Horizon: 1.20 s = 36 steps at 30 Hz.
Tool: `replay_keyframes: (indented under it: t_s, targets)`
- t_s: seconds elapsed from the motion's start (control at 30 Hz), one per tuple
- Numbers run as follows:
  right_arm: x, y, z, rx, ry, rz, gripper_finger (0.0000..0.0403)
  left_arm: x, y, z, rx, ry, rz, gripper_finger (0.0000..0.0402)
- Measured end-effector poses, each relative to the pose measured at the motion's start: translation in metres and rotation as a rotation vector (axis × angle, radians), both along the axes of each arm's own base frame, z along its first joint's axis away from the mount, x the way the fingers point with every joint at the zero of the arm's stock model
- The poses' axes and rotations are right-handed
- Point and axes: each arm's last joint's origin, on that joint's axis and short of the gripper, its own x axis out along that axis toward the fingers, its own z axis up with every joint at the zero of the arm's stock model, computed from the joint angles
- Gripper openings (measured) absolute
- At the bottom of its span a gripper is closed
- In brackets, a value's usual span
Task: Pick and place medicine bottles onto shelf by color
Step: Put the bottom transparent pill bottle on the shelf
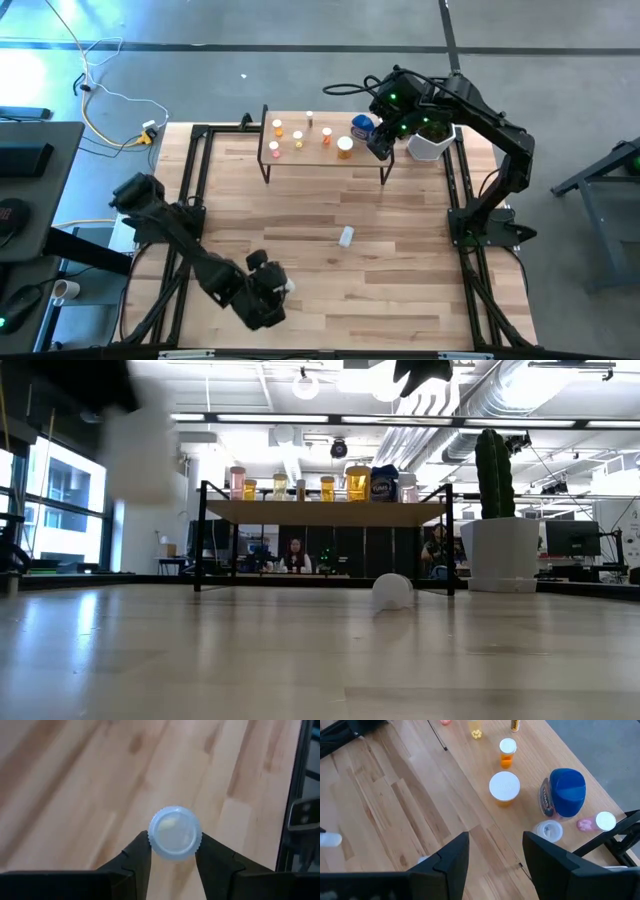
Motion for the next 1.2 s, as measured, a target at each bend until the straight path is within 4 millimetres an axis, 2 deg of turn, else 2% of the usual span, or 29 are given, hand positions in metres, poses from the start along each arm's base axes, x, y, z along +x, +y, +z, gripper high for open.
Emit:
replay_keyframes:
  t_s: [0.4,0.73,0.97,1.2]
  targets:
    - [0.0,0.0,0.0,0.001,0.001,0.0,0.0177,0.008,0.084,0.063,0.082,-0.082,-0.073,0.0122]
    - [-0.002,0.001,-0.001,0.027,0.015,-0.03,0.0177,-0.009,0.153,0.11,0.165,-0.174,-0.135,0.0122]
    - [-0.002,0.001,-0.001,0.036,0.01,-0.045,0.0177,-0.022,0.19,0.127,0.262,-0.196,-0.126,0.0122]
    - [0.0,0.0,0.0,0.03,-0.004,-0.045,0.0177,-0.029,0.229,0.13,0.354,-0.149,-0.089,0.0122]
